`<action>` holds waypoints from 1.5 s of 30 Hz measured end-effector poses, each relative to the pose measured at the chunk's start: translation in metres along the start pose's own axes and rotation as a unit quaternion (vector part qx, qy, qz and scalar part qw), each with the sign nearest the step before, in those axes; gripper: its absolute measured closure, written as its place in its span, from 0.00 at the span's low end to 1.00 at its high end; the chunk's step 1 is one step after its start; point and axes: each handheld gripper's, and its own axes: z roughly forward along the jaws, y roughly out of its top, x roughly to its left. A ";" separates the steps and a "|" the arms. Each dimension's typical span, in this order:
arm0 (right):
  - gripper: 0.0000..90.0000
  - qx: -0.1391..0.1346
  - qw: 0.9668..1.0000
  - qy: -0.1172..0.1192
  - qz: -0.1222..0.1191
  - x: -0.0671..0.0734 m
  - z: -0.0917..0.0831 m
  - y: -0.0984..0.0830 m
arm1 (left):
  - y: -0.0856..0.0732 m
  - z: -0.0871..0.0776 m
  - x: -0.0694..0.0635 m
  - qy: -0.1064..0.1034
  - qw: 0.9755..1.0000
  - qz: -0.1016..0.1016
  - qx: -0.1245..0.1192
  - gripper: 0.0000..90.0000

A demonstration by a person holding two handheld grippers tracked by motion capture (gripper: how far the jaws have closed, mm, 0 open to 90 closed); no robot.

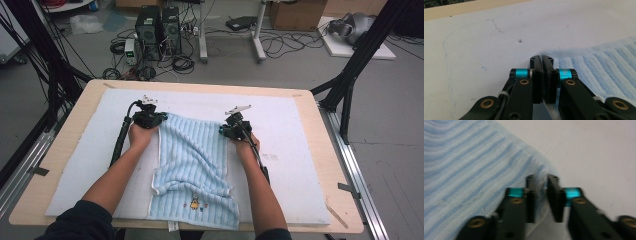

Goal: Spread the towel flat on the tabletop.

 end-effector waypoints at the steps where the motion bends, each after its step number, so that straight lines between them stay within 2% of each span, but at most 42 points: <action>1: 0.95 0.004 1.000 -0.008 -0.008 -0.001 0.003 0.004 | 0.002 0.000 0.001 0.004 1.000 0.002 -0.002 0.97; 5: 0.96 0.009 0.999 -0.044 -0.005 -0.012 0.014 0.017 | 0.012 -0.002 0.000 0.005 0.999 0.013 -0.033 0.96; 8: 0.96 -0.011 0.997 -0.073 0.009 -0.020 0.018 0.026 | 0.020 0.000 -0.002 0.005 0.999 0.017 -0.043 0.96; 10: 0.96 -0.021 0.995 -0.099 0.012 -0.024 0.019 0.034 | 0.023 0.001 -0.005 0.008 0.999 0.017 -0.048 0.95; 11: 0.96 -0.030 0.993 -0.112 0.016 -0.026 0.019 0.037 | 0.024 0.001 -0.007 0.012 0.999 0.012 -0.047 0.89; 12: 0.96 -0.035 0.991 -0.128 0.023 -0.027 0.018 0.041 | 0.023 0.002 -0.009 0.012 0.999 0.011 -0.042 0.75; 13: 0.96 -0.036 0.990 -0.136 0.027 -0.029 0.018 0.042 | 0.022 0.003 -0.011 0.006 1.000 0.016 -0.026 0.64; 14: 0.96 -0.032 0.988 -0.150 0.034 -0.032 0.020 0.043 | 0.019 0.002 -0.011 0.004 1.000 0.021 -0.014 0.59; 15: 0.95 -0.024 0.986 -0.159 0.041 -0.035 0.022 0.042 | 0.017 0.001 -0.011 0.004 1.000 0.015 -0.012 0.56; 17: 0.88 -0.022 0.986 -0.151 0.060 -0.037 0.024 0.039 | 0.013 -0.002 -0.007 0.004 1.000 0.001 -0.008 0.53; 18: 0.81 -0.022 0.987 -0.148 0.064 -0.036 0.025 0.039 | 0.011 -0.004 -0.005 0.003 1.000 -0.006 -0.003 0.51; 21: 0.70 -0.042 0.988 -0.130 0.068 -0.033 0.019 0.037 | 0.002 -0.007 -0.004 -0.007 1.000 -0.017 0.007 0.52; 24: 0.66 -0.052 0.990 -0.112 0.067 -0.032 0.009 0.037 | -0.003 -0.005 -0.006 -0.020 0.999 -0.019 0.030 0.52; 26: 0.65 -0.062 0.990 -0.104 0.065 -0.032 0.001 0.038 | -0.005 -0.001 -0.010 -0.027 0.999 -0.015 0.038 0.53; 27: 0.64 -0.067 0.990 -0.100 0.068 -0.032 -0.003 0.038 | -0.006 0.001 -0.014 -0.030 0.999 -0.003 0.044 0.55; 29: 0.62 -0.074 0.991 -0.088 0.071 -0.031 -0.010 0.037 | -0.005 0.003 -0.024 -0.008 0.998 0.033 0.049 0.57; 30: 0.62 -0.075 0.991 -0.086 0.068 -0.030 -0.014 0.037 | -0.005 0.002 -0.027 -0.020 0.998 0.039 0.048 0.63; 31: 0.61 -0.077 0.991 -0.082 0.068 -0.029 -0.018 0.036 | -0.004 0.002 -0.028 -0.023 0.998 0.042 0.048 0.83; 32: 0.61 -0.080 0.991 -0.081 0.064 -0.029 -0.020 0.035 | -0.004 0.003 -0.032 -0.012 0.997 0.056 0.047 0.95; 33: 0.61 -0.081 0.992 -0.078 0.062 -0.028 -0.022 0.033 | -0.003 0.005 -0.034 0.000 0.997 0.066 0.045 0.97; 34: 0.60 -0.079 0.992 -0.074 0.063 -0.027 -0.023 0.032 | -0.003 0.006 -0.034 0.011 0.997 0.064 0.039 0.97; 39: 0.59 -0.069 0.995 -0.045 0.063 -0.018 -0.023 0.020 | 0.000 0.012 -0.015 0.054 0.998 0.018 0.025 0.98; 42: 0.58 -0.057 0.996 -0.032 0.058 -0.007 -0.015 0.011 | -0.001 0.012 -0.006 0.052 0.999 -0.006 0.015 0.97; 44: 0.58 -0.044 0.998 -0.024 0.047 -0.001 -0.008 0.007 | -0.001 0.011 -0.004 0.044 0.999 -0.012 0.007 0.96; 45: 0.60 -0.038 0.998 -0.023 0.044 0.002 -0.004 0.006 | -0.001 0.010 -0.004 0.043 0.999 -0.012 0.009 0.92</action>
